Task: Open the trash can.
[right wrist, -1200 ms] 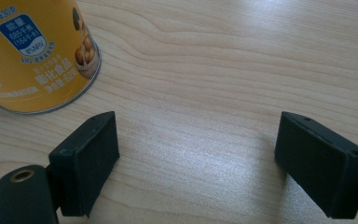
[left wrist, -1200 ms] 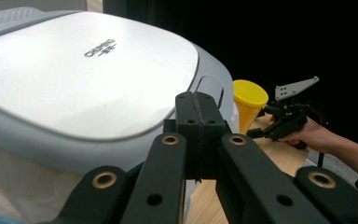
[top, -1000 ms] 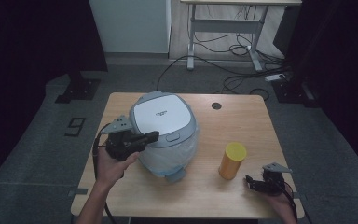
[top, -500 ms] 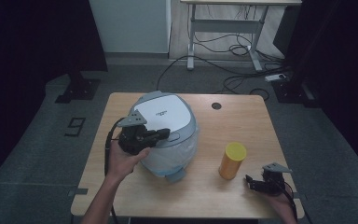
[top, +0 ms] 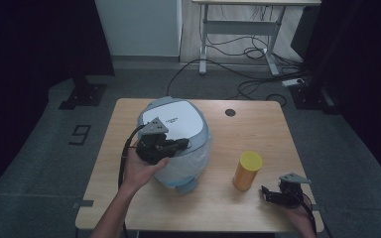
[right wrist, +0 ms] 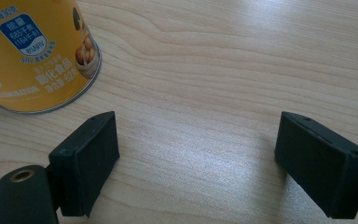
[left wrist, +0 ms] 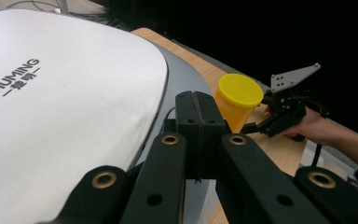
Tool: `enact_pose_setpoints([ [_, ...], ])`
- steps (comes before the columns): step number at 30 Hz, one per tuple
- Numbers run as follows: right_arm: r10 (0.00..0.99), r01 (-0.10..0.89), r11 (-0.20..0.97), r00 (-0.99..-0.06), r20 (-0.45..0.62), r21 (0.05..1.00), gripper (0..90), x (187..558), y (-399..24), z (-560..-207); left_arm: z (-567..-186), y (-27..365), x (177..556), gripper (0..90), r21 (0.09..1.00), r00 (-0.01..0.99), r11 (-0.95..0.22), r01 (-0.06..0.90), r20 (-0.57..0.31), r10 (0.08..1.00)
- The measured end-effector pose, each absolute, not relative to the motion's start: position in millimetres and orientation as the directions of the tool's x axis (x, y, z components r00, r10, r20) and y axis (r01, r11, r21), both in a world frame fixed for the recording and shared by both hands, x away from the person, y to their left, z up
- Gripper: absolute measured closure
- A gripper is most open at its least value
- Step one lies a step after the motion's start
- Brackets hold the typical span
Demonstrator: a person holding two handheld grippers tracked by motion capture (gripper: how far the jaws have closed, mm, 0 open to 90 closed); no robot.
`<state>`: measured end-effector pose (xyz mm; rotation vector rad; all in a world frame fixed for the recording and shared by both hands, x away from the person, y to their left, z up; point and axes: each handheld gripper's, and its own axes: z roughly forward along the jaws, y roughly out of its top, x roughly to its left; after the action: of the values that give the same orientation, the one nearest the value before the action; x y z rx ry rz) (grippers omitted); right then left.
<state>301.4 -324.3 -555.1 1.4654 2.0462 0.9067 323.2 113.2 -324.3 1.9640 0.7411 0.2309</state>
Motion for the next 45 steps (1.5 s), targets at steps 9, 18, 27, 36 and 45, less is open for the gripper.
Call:
enact_pose_setpoints([
  [9, 0.946, 0.641, 0.214, -0.325, 0.008, 0.737, 12.9, 301.0, -324.2, -555.1, -323.8, 109.8, 320.8, 90.0, 0.850, 0.793, -0.351, 0.393, -0.120, 0.598],
  [18, 0.945, 0.641, 0.215, -0.327, 0.009, 0.737, 12.9, 301.0, -324.4, -555.0, -322.7, 110.2, 318.8, 89.4, 0.857, 0.793, -0.355, 0.374, -0.098, 0.601],
  [27, 0.945, 0.639, 0.215, -0.328, 0.009, 0.739, 12.9, 300.9, -324.4, -555.2, -317.8, 129.8, 308.5, 76.4, 0.881, 0.780, -0.305, 0.361, -0.106, 0.617],
  [36, 0.945, 0.639, 0.216, -0.328, 0.008, 0.739, 12.9, 300.8, -324.5, -555.2, -321.1, 159.2, 288.1, 42.7, 0.900, 0.733, -0.272, 0.341, -0.073, 0.676],
  [45, 0.944, 0.638, 0.217, -0.329, 0.007, 0.739, 12.9, 300.7, -324.5, -555.3, -335.5, 184.1, 275.9, 32.6, 0.906, 0.702, -0.262, 0.334, -0.053, 0.710],
])
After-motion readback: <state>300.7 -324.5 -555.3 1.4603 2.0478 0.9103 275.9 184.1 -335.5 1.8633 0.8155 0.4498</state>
